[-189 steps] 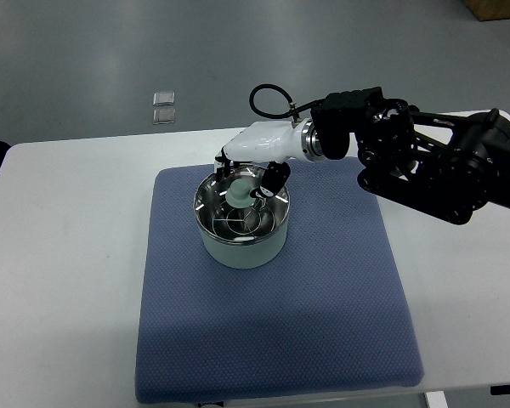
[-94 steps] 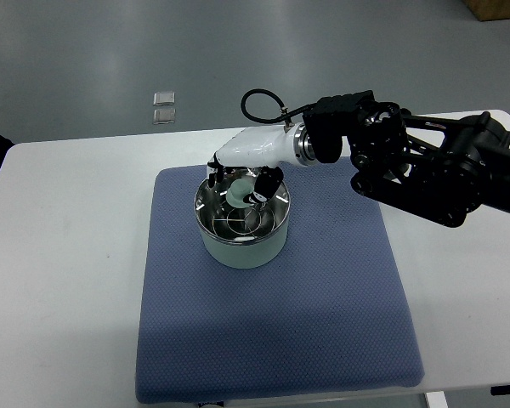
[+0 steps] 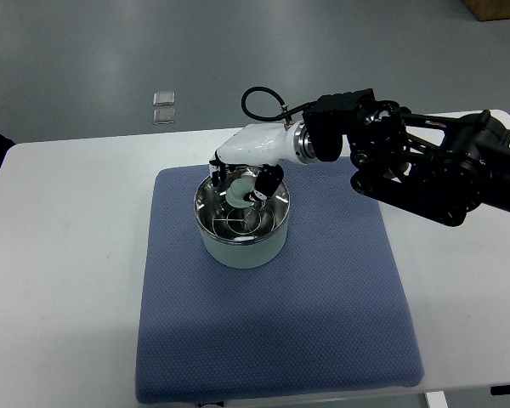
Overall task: Open lid and place right of pot
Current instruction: 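Tighten the right hand's grip on the mint-green lid knob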
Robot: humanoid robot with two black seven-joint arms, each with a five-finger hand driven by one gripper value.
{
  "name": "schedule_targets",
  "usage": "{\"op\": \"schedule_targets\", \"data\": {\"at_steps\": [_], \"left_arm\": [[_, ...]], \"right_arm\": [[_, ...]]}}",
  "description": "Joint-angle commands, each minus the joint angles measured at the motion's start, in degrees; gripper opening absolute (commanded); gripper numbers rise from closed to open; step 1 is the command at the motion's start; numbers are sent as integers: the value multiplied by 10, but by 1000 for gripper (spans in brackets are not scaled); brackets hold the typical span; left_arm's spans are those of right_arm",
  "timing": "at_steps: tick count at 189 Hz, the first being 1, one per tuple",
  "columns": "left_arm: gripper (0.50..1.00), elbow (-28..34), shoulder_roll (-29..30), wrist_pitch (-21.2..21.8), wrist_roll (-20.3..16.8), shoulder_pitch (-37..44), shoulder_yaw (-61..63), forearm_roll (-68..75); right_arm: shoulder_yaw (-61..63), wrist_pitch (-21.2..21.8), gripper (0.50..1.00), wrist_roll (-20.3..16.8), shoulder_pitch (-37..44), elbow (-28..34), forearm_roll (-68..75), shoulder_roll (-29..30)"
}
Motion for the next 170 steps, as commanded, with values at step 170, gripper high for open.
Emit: {"op": "schedule_targets", "data": {"at_steps": [170], "left_arm": [[1000, 0, 0, 0, 0, 0, 0, 0]], "right_arm": [[0, 8, 662, -3, -2, -6, -19, -5]]}}
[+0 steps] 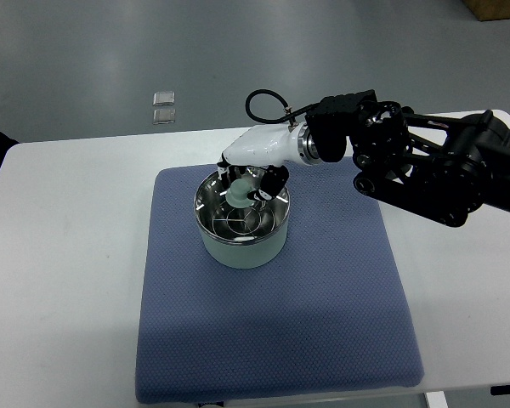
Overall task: Open lid and place right of pot
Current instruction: 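Tighten the right hand's grip on the mint-green lid knob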
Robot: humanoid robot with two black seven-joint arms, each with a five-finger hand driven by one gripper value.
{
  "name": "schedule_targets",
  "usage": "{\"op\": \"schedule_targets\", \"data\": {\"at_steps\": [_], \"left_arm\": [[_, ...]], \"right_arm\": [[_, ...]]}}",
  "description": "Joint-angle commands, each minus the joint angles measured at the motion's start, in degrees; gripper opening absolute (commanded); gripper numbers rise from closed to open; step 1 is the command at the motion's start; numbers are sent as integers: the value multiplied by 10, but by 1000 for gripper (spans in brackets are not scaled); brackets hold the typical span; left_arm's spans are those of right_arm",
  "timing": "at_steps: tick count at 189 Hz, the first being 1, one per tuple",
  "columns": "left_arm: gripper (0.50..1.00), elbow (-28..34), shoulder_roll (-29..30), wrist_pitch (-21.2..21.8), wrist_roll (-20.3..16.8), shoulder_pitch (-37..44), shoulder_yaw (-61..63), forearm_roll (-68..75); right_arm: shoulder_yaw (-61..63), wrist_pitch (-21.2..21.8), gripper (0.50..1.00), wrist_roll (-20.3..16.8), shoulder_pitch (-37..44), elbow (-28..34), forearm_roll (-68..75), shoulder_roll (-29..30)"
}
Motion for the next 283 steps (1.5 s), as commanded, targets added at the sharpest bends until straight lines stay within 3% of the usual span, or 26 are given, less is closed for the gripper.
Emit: {"op": "schedule_targets", "data": {"at_steps": [1, 148, 162, 163, 170, 215, 224, 283], "left_arm": [[1000, 0, 0, 0, 0, 0, 0, 0], [1000, 0, 0, 0, 0, 0, 0, 0], [1000, 0, 0, 0, 0, 0, 0, 0], [1000, 0, 0, 0, 0, 0, 0, 0], [1000, 0, 0, 0, 0, 0, 0, 0], [1000, 0, 0, 0, 0, 0, 0, 0], [1000, 0, 0, 0, 0, 0, 0, 0], [1000, 0, 0, 0, 0, 0, 0, 0]], "right_arm": [[0, 0, 662, -1, 0, -2, -1, -1], [1, 10, 658, 0, 0, 4, 1, -1], [1, 10, 648, 0, 0, 4, 0, -1], [1, 10, 607, 0, 0, 4, 0, 0], [1, 10, 588, -1, 0, 4, 0, 0], [1, 10, 554, -1, 1, 4, 0, 0], [2, 11, 521, -1, 2, 5, 1, 0], [3, 11, 511, 2, 1, 7, 2, 1]]}}
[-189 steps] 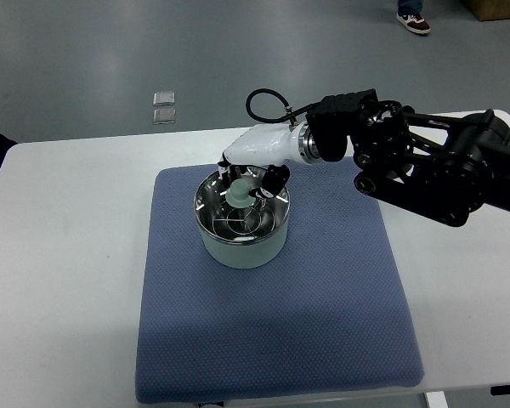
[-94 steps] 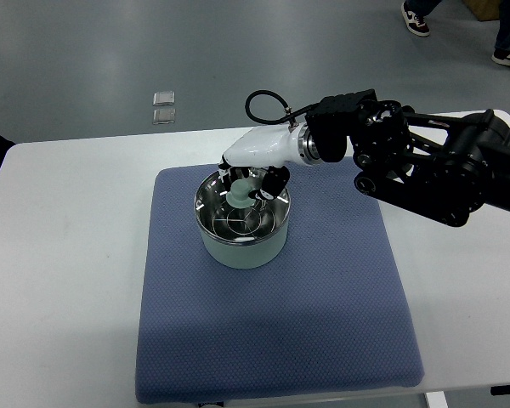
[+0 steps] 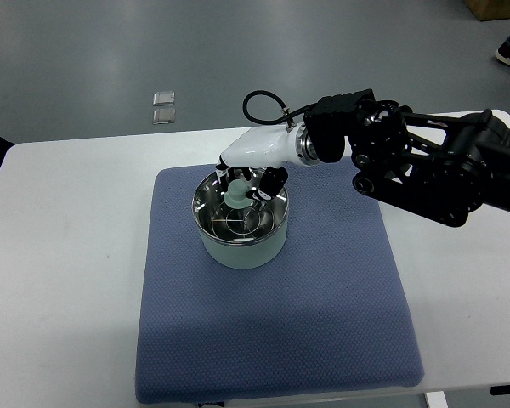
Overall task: Open lid and place right of pot
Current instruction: 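Tighten the right hand's grip on the mint-green lid knob, then lift the glass lid off the pot and carry it beside the pot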
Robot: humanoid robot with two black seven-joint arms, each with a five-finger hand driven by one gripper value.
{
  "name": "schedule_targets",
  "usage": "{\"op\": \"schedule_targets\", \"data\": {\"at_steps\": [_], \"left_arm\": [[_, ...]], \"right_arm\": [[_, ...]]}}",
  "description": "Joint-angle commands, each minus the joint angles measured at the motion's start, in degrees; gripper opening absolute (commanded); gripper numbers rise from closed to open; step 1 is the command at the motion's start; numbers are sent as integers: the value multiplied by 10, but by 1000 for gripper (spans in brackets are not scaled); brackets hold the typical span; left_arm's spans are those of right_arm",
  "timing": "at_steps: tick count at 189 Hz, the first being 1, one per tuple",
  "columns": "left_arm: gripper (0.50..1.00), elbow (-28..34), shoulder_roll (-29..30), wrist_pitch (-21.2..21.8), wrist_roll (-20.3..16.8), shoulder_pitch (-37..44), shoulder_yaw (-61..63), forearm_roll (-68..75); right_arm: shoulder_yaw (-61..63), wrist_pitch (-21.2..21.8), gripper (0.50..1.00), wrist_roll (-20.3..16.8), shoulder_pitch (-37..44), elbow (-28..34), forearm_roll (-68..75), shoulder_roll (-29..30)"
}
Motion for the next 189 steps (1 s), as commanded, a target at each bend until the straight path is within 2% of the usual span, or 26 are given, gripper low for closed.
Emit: {"op": "schedule_targets", "data": {"at_steps": [1, 60, 107, 137, 150, 159, 160, 189], "left_arm": [[1000, 0, 0, 0, 0, 0, 0, 0], [1000, 0, 0, 0, 0, 0, 0, 0], [1000, 0, 0, 0, 0, 0, 0, 0], [1000, 0, 0, 0, 0, 0, 0, 0], [1000, 0, 0, 0, 0, 0, 0, 0], [1000, 0, 0, 0, 0, 0, 0, 0], [1000, 0, 0, 0, 0, 0, 0, 0], [1000, 0, 0, 0, 0, 0, 0, 0]], "right_arm": [[0, 0, 511, 2, 0, 0, 0, 0], [8, 5, 511, 12, 2, 3, 8, -14], [18, 14, 513, 20, 8, 28, 20, -43], [25, 19, 513, 20, 10, 56, 32, -82], [26, 17, 513, 21, 9, 66, 34, -116], [26, 17, 513, 21, 9, 66, 34, -116], [26, 16, 513, 24, 7, 72, 34, -136], [35, 12, 513, 27, -11, 89, 34, -185]]}}
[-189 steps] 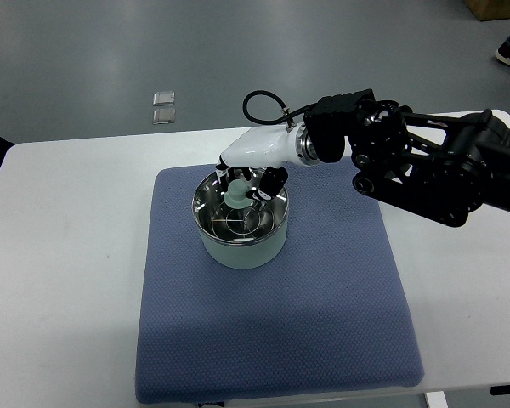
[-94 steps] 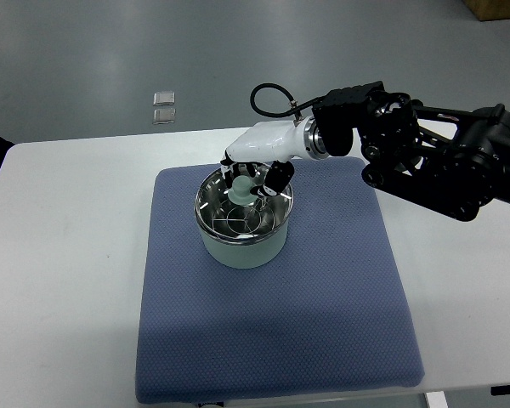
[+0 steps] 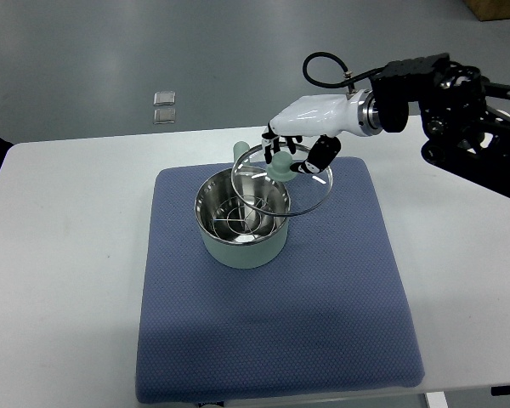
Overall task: Open lid and place right of pot
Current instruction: 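Lift the glass lid off the pot and carry it beside the pot, then lower the lid onto the mat and open the right hand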
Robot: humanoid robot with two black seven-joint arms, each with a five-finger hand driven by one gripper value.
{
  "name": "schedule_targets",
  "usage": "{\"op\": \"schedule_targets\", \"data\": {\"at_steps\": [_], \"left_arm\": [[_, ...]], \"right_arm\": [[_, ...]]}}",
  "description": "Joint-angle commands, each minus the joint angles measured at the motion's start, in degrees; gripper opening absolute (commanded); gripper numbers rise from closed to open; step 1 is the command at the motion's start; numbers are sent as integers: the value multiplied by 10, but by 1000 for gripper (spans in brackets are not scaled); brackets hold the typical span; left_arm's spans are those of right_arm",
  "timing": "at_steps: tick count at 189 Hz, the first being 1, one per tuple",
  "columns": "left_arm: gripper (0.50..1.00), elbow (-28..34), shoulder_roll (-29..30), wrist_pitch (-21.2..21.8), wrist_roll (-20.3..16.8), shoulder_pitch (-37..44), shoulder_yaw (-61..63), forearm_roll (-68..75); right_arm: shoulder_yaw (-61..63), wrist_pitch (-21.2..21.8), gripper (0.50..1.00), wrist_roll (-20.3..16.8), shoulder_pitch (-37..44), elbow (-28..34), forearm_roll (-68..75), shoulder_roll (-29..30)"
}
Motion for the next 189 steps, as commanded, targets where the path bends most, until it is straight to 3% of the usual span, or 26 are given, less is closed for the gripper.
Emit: {"op": "schedule_targets", "data": {"at_steps": [1, 38, 69, 165, 178, 188, 189], "left_arm": [[1000, 0, 0, 0, 0, 0, 0, 0], [1000, 0, 0, 0, 0, 0, 0, 0], [1000, 0, 0, 0, 0, 0, 0, 0], [1000, 0, 0, 0, 0, 0, 0, 0], [1000, 0, 0, 0, 0, 0, 0, 0], [1000, 0, 0, 0, 0, 0, 0, 0], [1000, 0, 0, 0, 0, 0, 0, 0]], "right_arm": [[7, -2, 513, 1, -14, 9, 0, -30], [22, -16, 511, 4, -55, 17, 0, -98], [21, -31, 511, 12, -98, 16, -3, -119], [23, -70, 515, 5, -182, -24, -42, -34], [24, -71, 553, 5, -194, -28, -48, -25], [24, -71, 554, 5, -194, -28, -48, -25], [24, -71, 624, 5, -195, -28, -48, -25]]}}
